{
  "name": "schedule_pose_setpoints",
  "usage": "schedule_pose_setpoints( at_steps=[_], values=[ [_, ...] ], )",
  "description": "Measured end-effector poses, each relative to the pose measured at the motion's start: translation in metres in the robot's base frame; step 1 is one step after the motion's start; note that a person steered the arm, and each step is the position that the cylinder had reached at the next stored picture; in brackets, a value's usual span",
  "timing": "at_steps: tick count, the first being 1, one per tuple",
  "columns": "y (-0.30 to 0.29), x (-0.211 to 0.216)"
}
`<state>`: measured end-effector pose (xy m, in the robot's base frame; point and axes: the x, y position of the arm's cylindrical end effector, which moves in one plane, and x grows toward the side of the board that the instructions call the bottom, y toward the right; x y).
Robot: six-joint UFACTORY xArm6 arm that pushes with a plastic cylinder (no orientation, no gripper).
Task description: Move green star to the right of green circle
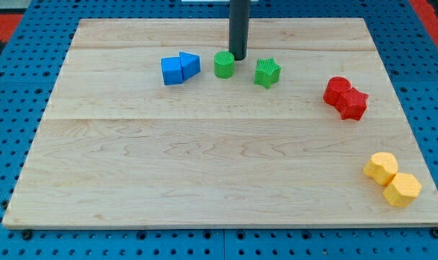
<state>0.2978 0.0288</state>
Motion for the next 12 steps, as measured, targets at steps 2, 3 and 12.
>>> schedule_pose_setpoints(
  at_steps=[2,3,12],
  values=[
    [-0.021,0.0],
    [0.006,0.0],
    [0.047,0.051]
  ],
)
